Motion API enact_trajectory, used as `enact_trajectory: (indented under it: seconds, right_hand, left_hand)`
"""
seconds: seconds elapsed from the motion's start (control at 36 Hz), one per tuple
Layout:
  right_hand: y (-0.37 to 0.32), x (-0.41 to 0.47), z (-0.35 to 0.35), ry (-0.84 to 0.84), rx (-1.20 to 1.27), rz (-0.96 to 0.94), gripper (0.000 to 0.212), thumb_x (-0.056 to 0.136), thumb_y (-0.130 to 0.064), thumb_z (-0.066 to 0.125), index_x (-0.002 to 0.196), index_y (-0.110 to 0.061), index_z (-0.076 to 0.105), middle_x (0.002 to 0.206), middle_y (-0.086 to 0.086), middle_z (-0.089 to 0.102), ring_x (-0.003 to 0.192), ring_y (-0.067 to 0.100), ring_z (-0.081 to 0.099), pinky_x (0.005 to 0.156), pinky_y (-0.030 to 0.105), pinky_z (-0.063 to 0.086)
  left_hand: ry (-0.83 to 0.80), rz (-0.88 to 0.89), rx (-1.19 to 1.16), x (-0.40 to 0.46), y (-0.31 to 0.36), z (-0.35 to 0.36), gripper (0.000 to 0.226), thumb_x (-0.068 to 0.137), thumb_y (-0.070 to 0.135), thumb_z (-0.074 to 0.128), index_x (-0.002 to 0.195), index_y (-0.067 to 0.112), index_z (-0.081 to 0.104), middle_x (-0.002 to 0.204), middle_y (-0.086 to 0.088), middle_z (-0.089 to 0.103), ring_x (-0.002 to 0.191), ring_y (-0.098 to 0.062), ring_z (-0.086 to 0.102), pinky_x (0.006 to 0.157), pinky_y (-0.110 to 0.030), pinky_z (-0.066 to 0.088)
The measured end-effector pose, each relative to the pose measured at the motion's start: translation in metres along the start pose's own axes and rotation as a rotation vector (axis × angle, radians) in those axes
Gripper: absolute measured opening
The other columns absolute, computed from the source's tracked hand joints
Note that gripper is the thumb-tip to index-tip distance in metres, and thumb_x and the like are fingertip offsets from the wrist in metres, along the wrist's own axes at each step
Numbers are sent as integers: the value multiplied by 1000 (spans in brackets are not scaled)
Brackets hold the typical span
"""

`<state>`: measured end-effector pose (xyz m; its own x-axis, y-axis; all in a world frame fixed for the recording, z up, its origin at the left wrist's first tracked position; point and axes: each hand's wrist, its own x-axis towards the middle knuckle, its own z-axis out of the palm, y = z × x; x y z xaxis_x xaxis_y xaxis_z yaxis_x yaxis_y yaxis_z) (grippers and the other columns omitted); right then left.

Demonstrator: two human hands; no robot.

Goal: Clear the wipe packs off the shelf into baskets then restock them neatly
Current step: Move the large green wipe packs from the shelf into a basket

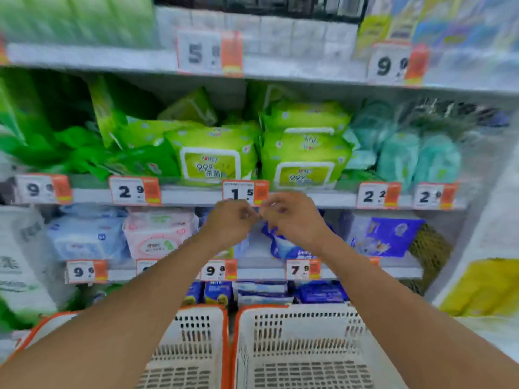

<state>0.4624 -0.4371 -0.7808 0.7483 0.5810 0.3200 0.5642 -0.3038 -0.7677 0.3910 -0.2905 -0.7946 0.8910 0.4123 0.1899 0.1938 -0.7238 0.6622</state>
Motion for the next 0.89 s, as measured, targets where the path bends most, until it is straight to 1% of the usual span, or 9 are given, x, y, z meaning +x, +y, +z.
enact_trajectory:
  seconds: [0.06,0.14,0.33,0.44,0.56,0.64,0.72,0.81,0.89]
  right_hand:
    - [-12,12,-22,85,-48,-29,5,85,-13,70,83,-9,73,70,8,69,60,21,61,63,39,55]
    - [-16,18,-45,208,53,12,22,71,-19,78,89,-12,67,68,4,64,62,16,56,63,30,45]
    - [12,23,-93,589,-76,138,73,57,-32,96,109,-15,49,113,7,50,102,23,50,86,34,44]
    - [23,36,-112,472,125,269,83,69,-43,89,135,-16,44,135,8,47,123,26,51,103,42,45]
    - [12,67,-135,462,140,234,78,84,-47,76,145,-15,41,143,7,48,129,24,49,96,31,41]
    - [-4,95,-153,386,265,295,93,80,-46,78,153,-13,30,149,4,44,132,23,46,105,35,40]
    - [0,120,-161,249,345,343,109,61,-45,92,149,-18,33,137,-1,51,118,21,54,99,39,50]
    - [43,162,-163,227,405,381,136,29,-64,95,146,-20,42,137,6,60,112,27,65,90,49,57]
    - [2,120,-148,219,243,401,117,55,-75,79,145,-9,43,138,7,58,119,29,61,99,35,49]
  left_hand:
    - [161,67,-85,8,31,-19,19,81,25,59,75,12,72,73,-9,71,74,-27,68,70,-38,53]
    - [311,74,-217,20,48,-38,11,79,19,71,87,12,70,78,-3,71,71,-19,65,75,-37,55]
    - [321,194,-192,25,48,-41,49,75,23,85,115,13,57,99,0,59,78,-17,58,75,-32,52]
    - [379,259,-136,30,51,-42,52,76,27,84,118,18,56,98,4,60,81,-17,63,74,-37,55]
    - [429,380,20,57,77,-60,55,80,43,77,124,17,57,108,1,63,95,-19,61,84,-36,52]
    - [240,183,180,88,101,-71,92,74,59,75,144,10,40,140,-10,52,127,-29,50,102,-41,45]
    - [-61,-33,121,105,114,-73,123,51,76,79,148,16,35,149,-4,45,133,-27,47,107,-38,43]
    - [-107,-29,208,112,113,-68,138,30,81,81,144,18,35,147,-2,47,133,-27,47,107,-39,43]
    - [-54,29,420,109,104,-60,147,22,81,82,143,13,33,139,-6,53,128,-30,50,107,-43,42]
